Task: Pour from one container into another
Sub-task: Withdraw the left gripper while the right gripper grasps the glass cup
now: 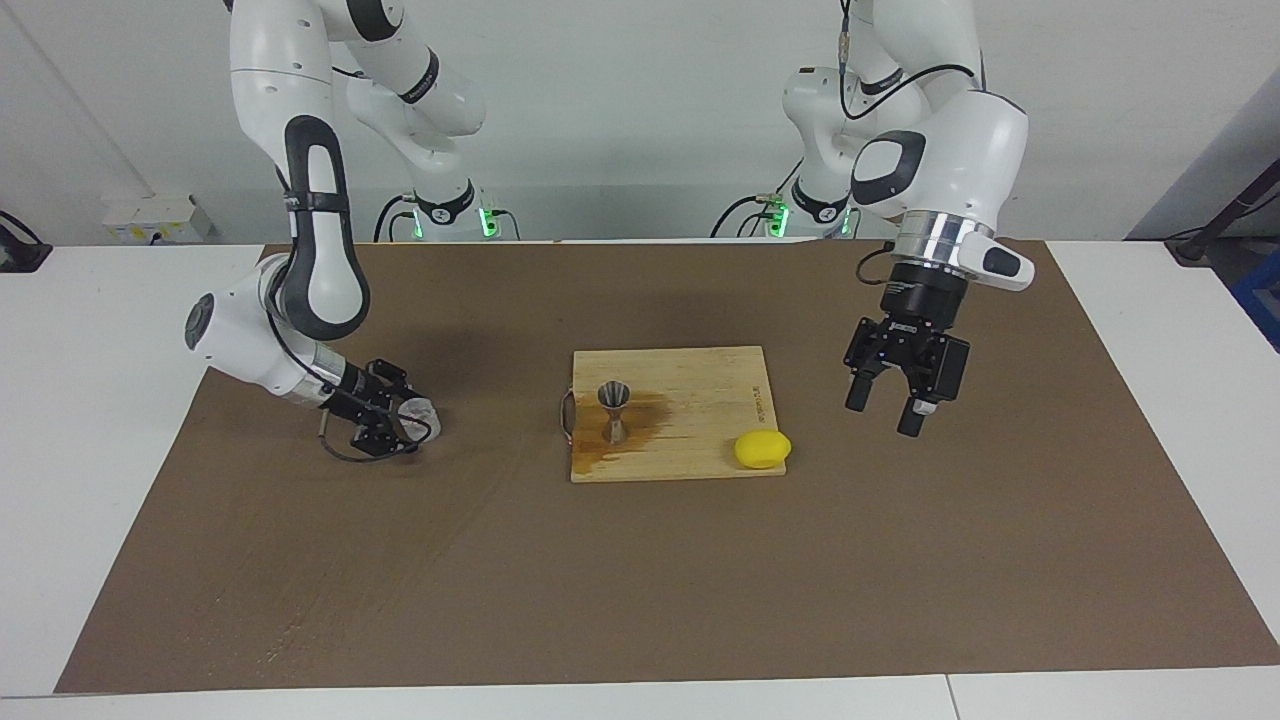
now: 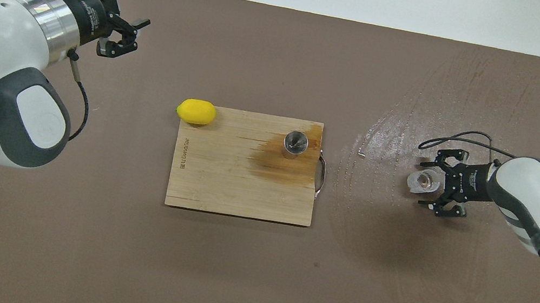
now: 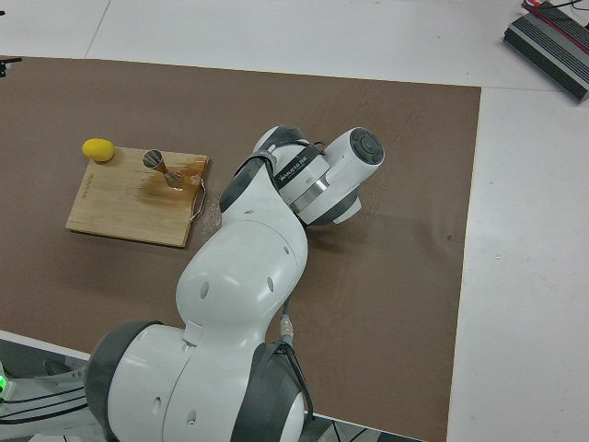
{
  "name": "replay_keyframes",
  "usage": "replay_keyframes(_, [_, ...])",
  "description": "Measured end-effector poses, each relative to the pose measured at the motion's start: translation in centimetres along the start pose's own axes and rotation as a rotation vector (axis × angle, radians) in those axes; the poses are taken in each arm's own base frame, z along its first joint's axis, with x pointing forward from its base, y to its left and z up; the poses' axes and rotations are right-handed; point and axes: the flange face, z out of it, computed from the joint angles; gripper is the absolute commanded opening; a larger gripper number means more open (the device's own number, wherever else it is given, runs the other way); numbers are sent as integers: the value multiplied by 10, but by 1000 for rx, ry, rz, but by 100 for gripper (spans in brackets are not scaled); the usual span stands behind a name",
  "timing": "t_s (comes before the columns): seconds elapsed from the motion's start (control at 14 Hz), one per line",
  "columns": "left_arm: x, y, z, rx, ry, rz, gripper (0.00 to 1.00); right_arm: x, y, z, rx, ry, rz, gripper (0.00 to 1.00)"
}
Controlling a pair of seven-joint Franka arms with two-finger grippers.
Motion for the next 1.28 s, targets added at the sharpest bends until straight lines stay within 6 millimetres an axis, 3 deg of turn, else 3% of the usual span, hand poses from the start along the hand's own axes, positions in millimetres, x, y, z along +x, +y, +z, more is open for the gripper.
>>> replay_keyframes(0.21, [27, -1, 2, 144, 136, 245, 100, -5, 0, 5, 0, -15, 6, 86])
replay_keyframes(0.43, [61, -6, -3, 366, 142, 515, 100, -3, 1, 4, 5, -19, 15, 86])
replay_keyframes(0.57, [84, -7, -21, 498, 80, 738, 100, 1, 2, 3, 7, -19, 21, 85])
replay_keyframes(0.78, [108, -9, -76, 652, -82, 1059, 100, 4, 4, 3, 9, -22, 32, 77])
replay_keyframes(0.85, [114, -10, -93, 689, -149, 1164, 100, 4, 4, 3, 9, -23, 33, 69])
replay_keyframes(0.93, [115, -11, -107, 716, -208, 1241, 100, 4, 3, 2, 14, -24, 35, 54])
replay_keyframes(1.07, [108, -12, -124, 761, -308, 1340, 100, 4, 3, 1, 21, -32, 42, 0])
replay_keyframes(1.28, [99, -5, -146, 811, -435, 1446, 100, 0, 2, -3, 33, -40, 43, 0])
